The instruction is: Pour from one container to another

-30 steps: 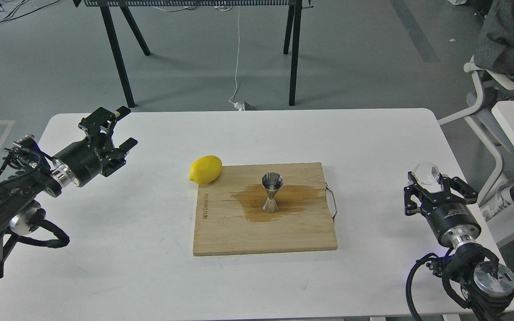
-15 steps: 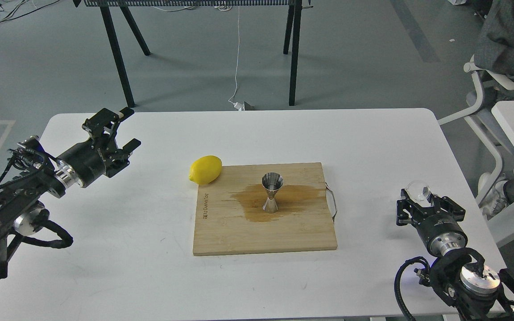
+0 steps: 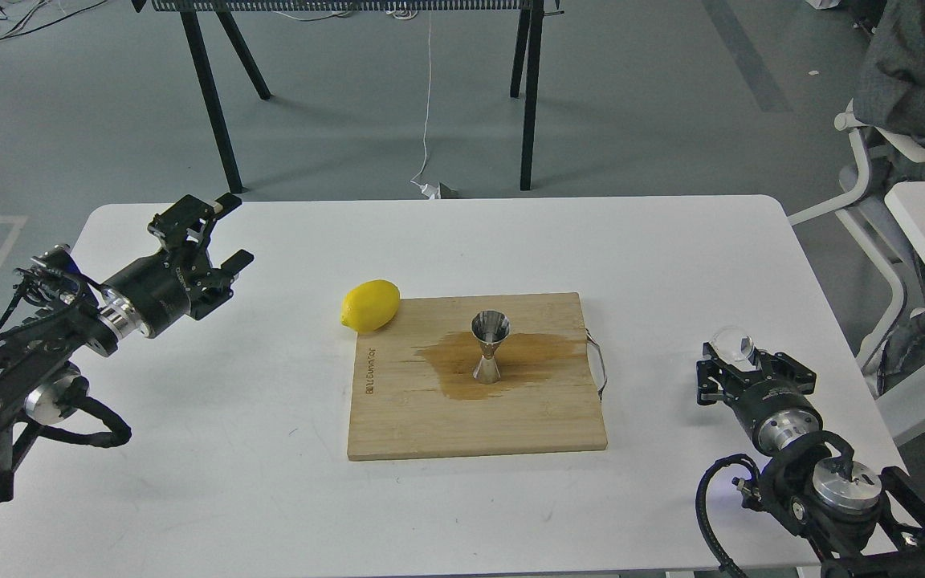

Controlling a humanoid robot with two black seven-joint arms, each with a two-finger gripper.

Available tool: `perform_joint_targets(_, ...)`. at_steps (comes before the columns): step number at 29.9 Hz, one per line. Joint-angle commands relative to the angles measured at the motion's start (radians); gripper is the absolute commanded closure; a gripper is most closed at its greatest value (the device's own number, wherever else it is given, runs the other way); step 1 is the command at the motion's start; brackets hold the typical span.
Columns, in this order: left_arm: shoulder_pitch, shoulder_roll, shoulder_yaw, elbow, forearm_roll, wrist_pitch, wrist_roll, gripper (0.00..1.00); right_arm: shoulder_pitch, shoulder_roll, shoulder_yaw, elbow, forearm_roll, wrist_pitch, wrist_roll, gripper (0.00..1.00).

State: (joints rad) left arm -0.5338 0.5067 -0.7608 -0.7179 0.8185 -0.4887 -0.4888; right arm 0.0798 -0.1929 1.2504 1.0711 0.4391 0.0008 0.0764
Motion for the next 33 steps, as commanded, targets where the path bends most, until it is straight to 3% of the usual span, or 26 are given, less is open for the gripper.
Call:
perform_joint_targets(1,0.000,0.000,0.000,0.000,-0.001,0.000,0.000,0.02,0.008,0.001,0.000,0.000,0.000,-0.016,-0.003,0.51)
perform_joint_targets(23,0.006,0.001,-0.002,0.000,-0.001,0.000,0.000,0.02,0.025,0.000,-0.022,-0.016,-0.008,-0.031,-0.003,0.42)
perform_joint_targets(27,0.008,0.001,-0.002,0.000,-0.001,0.000,0.000,0.02,0.025,-0.002,-0.043,-0.008,-0.008,-0.031,-0.003,0.27)
perform_joint_targets(30,0.006,0.001,-0.002,0.000,-0.001,0.000,0.000,0.02,0.022,0.000,-0.048,0.003,-0.007,-0.033,-0.003,0.02)
perform_joint_targets(33,0.006,0.003,-0.002,0.002,-0.001,0.000,0.000,0.02,0.012,-0.008,-0.048,0.020,-0.007,-0.031,-0.003,0.02)
